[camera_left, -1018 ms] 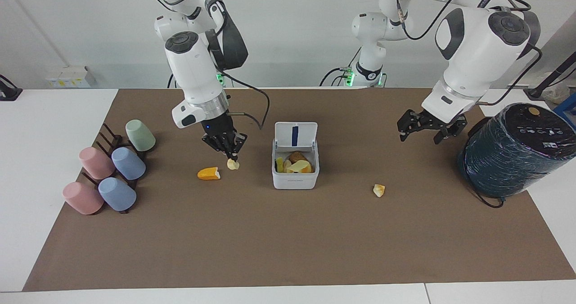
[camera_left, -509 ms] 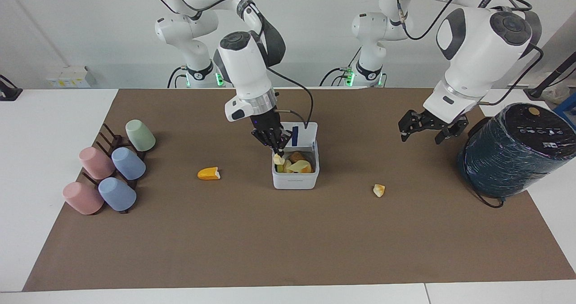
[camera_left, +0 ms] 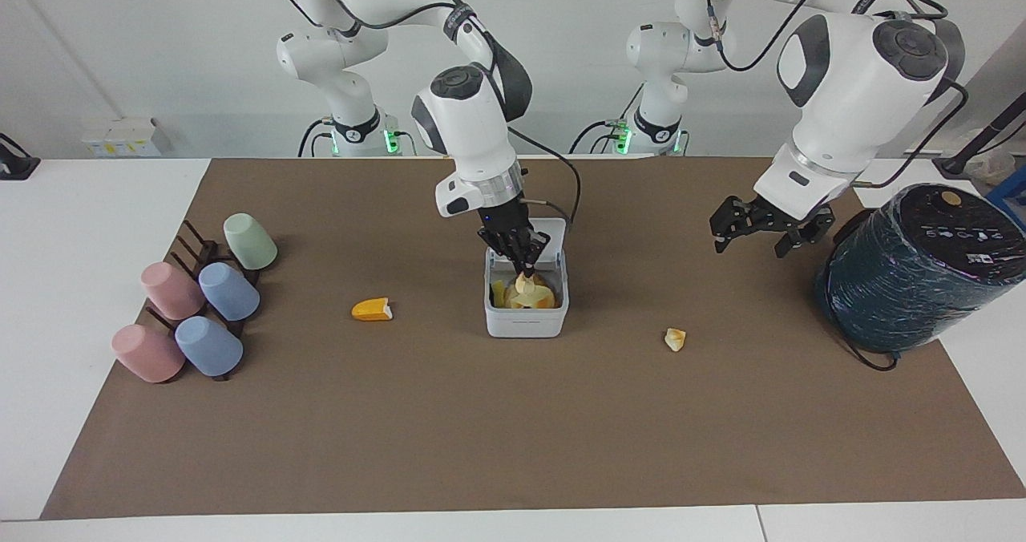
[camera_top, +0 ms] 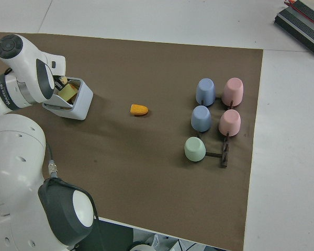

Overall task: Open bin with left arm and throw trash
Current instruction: 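Carry the carrot over the bin and open the right gripper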

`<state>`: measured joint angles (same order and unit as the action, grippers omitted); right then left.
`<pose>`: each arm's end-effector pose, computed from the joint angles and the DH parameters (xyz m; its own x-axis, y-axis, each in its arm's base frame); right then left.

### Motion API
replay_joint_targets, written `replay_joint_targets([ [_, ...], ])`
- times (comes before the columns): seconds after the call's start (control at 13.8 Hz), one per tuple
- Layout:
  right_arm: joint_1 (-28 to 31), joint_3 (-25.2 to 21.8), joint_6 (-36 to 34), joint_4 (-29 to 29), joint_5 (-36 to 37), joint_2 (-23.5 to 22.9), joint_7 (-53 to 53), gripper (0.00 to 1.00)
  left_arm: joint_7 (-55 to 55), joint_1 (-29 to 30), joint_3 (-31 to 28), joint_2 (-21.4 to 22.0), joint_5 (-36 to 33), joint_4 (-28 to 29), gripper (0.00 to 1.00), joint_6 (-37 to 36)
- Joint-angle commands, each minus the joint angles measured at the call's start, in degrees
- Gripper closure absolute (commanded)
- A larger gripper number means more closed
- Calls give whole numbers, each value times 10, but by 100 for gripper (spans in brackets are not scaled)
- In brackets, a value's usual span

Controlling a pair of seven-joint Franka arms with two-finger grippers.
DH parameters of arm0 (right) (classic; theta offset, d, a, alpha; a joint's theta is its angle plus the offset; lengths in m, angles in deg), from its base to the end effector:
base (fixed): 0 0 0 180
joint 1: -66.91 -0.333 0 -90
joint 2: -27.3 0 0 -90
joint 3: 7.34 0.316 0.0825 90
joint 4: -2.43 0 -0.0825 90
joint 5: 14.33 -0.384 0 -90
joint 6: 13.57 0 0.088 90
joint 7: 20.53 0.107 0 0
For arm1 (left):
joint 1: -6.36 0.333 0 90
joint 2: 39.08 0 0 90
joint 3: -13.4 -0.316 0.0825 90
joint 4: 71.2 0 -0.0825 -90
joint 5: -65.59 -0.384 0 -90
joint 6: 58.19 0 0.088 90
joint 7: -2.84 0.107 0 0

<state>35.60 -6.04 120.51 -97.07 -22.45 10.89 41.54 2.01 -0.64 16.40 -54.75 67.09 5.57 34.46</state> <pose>0.5613 0.3601 0.4452 0.8235 -0.5668 0.0250 -0.5280 -0.7817 -0.3320 0.6309 -0.1092 0.5747 0.9877 -0.1562 0.0034 -0.1562 -0.9869 0.0403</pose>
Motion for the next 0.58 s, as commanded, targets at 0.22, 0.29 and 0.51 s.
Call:
replay_joint_targets([
  [0.22, 5, -6, -37, 11, 3, 6, -6, 33, 11, 3, 1, 18, -2, 24, 0, 16],
  [0.29, 12, -9, -43, 11, 6, 14, -24, 22, 11, 3, 1, 19, -2, 27, 0, 16],
  [0.51, 55, -9, -76, 1, 7, 38, -84, 0, 11, 3, 1, 19, -2, 27, 0, 17],
])
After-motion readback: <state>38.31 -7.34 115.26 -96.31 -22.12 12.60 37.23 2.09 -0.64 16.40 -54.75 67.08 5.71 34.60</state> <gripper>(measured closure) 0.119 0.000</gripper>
